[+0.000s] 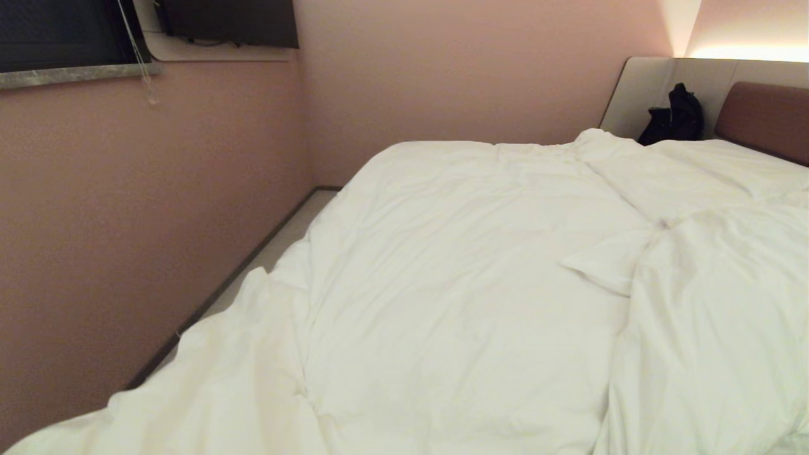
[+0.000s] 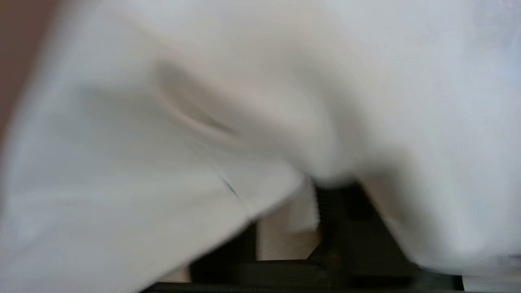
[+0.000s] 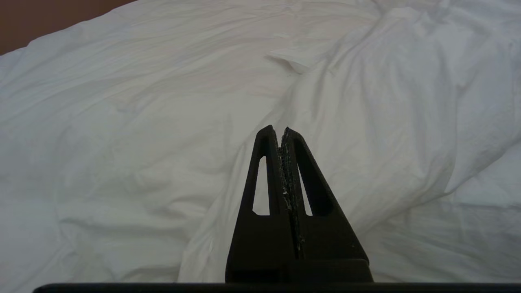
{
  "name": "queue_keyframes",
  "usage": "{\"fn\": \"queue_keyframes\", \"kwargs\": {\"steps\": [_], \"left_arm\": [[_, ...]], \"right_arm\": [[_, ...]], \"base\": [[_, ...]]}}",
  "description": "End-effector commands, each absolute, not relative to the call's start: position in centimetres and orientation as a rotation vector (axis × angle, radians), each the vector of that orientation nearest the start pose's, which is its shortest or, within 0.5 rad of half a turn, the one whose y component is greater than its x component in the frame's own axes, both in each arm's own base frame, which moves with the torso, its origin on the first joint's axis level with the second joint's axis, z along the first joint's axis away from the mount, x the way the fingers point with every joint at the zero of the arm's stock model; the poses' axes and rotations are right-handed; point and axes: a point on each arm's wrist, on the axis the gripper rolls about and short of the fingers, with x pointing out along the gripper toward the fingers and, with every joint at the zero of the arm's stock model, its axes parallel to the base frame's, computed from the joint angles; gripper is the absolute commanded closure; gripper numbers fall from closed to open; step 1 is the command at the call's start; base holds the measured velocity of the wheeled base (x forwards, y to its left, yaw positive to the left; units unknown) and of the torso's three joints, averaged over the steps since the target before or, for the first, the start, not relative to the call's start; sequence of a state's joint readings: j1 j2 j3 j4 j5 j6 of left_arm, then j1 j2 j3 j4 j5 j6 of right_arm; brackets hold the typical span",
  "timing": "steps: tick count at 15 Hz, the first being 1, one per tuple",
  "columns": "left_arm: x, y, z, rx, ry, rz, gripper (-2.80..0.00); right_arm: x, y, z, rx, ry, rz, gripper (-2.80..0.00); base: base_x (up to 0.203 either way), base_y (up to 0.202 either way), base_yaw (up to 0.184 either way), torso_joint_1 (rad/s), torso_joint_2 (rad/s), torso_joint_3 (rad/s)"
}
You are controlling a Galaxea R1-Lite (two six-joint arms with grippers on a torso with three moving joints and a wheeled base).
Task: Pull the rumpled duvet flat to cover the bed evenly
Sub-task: Flatten the corners of the folded blanket
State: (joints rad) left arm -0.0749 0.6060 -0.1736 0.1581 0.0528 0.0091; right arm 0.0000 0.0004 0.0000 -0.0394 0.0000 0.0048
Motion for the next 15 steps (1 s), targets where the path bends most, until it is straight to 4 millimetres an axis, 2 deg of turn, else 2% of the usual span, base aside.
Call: {"fn": "queue_keyframes", "kwargs": {"steps": [1, 4, 6, 10, 15], "left_arm": [[2.9, -0.1, 11.1, 0.042, 0.582, -0.024, -2.8], [2.9, -0.1, 11.5, 0.038, 0.552, -0.023, -2.8], [3.2, -0.1, 12.7, 0.022, 0.517, -0.02, -2.8], [4.3, -0.2, 16.7, -0.043, 0.416, -0.004, -2.8], [5.2, -0.3, 18.4, -0.05, 0.396, -0.007, -2.8]], "right_arm": [[-2.3, 0.0, 8.0, 0.005, -0.04, 0.0, 0.0], [-2.3, 0.0, 8.0, 0.006, -0.04, 0.0, 0.0], [-2.3, 0.0, 8.0, 0.006, -0.04, 0.0, 0.0], [-2.3, 0.0, 8.0, 0.006, -0.04, 0.0, 0.0], [-2.3, 0.0, 8.0, 0.006, -0.04, 0.0, 0.0]], "base": [[0.0, 0.0, 0.0, 0.0, 0.0, 0.0], [0.0, 0.0, 0.0, 0.0, 0.0, 0.0], [0.0, 0.0, 0.0, 0.0, 0.0, 0.0], [0.0, 0.0, 0.0, 0.0, 0.0, 0.0], [0.0, 0.0, 0.0, 0.0, 0.0, 0.0]]}}
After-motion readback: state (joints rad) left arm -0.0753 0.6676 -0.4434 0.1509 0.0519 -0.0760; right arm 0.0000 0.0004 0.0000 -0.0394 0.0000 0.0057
